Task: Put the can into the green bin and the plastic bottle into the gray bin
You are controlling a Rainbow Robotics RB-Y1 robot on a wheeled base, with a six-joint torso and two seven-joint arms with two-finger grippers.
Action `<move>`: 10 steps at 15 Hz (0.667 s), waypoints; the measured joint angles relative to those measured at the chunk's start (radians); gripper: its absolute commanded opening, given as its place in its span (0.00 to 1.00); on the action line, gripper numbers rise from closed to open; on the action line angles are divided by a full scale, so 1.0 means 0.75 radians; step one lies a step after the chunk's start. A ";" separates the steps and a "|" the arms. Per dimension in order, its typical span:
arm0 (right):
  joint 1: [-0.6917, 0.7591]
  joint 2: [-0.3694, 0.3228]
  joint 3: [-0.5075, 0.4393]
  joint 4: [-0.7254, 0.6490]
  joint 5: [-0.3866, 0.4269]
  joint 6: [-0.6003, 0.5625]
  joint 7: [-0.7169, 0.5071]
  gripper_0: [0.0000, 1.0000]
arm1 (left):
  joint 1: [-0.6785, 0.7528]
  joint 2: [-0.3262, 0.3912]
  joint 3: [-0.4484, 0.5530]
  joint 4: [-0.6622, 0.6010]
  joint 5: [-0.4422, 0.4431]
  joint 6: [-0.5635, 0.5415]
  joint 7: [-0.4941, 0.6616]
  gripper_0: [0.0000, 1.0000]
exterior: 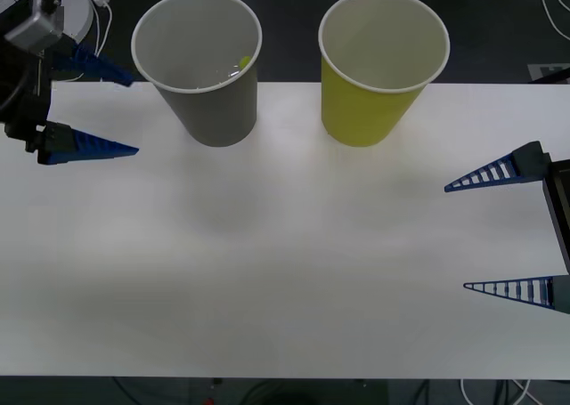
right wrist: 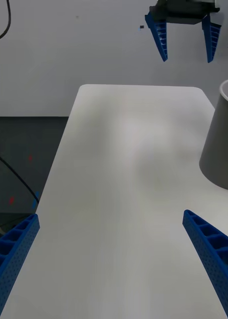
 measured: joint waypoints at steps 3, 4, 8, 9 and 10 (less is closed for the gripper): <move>0.000 0.000 0.000 0.000 0.000 0.000 0.000 1.00 | 0.079 0.000 0.008 -0.001 0.086 0.012 -0.130 1.00; 0.000 0.000 0.000 0.000 0.000 0.000 0.000 1.00 | 0.104 0.000 0.013 -0.001 0.112 0.013 -0.168 1.00; 0.000 0.000 0.000 0.000 0.000 0.000 0.000 1.00 | 0.235 0.001 0.078 -0.022 0.203 0.014 -0.295 1.00; 0.000 0.000 0.000 0.000 0.000 0.000 0.000 1.00 | 0.281 0.001 0.113 -0.046 0.205 0.014 -0.304 1.00; 0.000 0.000 0.000 0.000 0.000 0.000 0.000 1.00 | 0.332 0.001 0.157 -0.074 0.206 0.014 -0.311 1.00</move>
